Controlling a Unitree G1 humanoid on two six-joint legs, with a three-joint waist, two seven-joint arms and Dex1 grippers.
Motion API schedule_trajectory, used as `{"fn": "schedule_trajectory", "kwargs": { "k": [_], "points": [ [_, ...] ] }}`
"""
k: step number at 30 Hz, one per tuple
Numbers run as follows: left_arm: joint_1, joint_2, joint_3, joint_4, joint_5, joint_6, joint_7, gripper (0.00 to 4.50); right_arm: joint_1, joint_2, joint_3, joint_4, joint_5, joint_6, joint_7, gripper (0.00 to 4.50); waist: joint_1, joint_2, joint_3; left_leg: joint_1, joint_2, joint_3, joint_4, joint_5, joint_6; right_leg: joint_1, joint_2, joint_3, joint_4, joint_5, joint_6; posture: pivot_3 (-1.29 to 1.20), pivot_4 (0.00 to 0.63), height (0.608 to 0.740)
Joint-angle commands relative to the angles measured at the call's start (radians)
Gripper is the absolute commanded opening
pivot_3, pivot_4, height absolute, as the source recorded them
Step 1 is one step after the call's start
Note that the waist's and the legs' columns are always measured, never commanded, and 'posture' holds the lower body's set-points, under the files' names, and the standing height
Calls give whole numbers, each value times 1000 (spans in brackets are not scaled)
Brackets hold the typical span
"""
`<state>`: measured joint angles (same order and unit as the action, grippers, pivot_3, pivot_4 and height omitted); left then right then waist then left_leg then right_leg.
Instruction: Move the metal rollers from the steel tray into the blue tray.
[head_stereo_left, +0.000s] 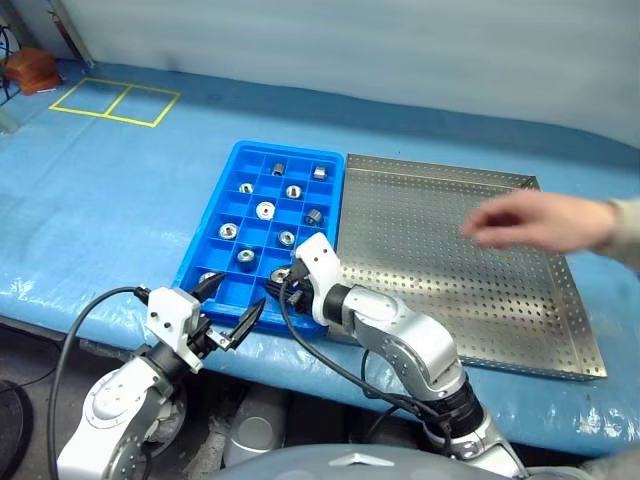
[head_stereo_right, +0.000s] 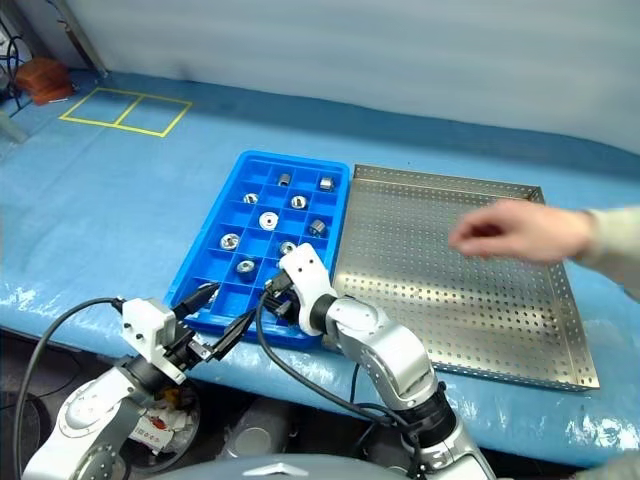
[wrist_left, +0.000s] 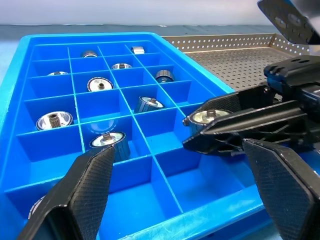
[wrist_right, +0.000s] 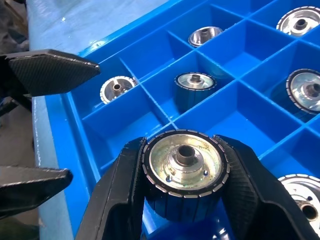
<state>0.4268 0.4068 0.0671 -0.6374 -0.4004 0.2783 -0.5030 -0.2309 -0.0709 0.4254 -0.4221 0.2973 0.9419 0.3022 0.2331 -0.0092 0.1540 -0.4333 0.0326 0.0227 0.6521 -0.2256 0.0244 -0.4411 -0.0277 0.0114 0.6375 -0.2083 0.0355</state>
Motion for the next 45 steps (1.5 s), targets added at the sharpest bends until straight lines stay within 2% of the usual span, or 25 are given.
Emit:
{"fn": "schedule_trajectory", "kwargs": {
  "k": [1,3,5,7,11,45],
  "points": [
    [-18,6,-12,-31,-8,-1,-9,4500,10,10,5,-32,26,21,6,1722,7,0,0,0,0,0,0,0,0,0,0,-1,0,0,0,469,150,740],
    [-29,4,-20,-27,-6,1,-8,4500,16,24,-7,-23,37,33,2,1722,10,0,0,0,0,0,0,0,0,0,0,-1,0,0,0,443,150,740],
    [-35,3,-25,-25,-6,1,-8,4500,21,27,-6,-11,38,40,2,2500,12,-1,-1,0,0,1,0,0,0,0,0,-1,0,0,0,443,150,740],
    [-35,4,-27,-24,-7,0,-9,4500,25,31,-8,-7,35,45,-4,3042,12,-1,-1,0,0,1,0,0,0,0,0,-1,-1,0,0,443,150,740],
    [-35,5,-27,-23,-8,-2,-9,4500,23,30,-12,-9,36,49,-7,4411,18,-2,-3,0,0,2,0,0,0,1,0,-1,-1,0,0,443,150,740],
    [-83,7,-46,21,-8,-7,-51,4500,22,-5,16,-45,32,45,4,4460,22,-5,-7,2,3,5,0,-1,-3,2,1,-3,-2,0,0,410,150,740]
  ]
}}
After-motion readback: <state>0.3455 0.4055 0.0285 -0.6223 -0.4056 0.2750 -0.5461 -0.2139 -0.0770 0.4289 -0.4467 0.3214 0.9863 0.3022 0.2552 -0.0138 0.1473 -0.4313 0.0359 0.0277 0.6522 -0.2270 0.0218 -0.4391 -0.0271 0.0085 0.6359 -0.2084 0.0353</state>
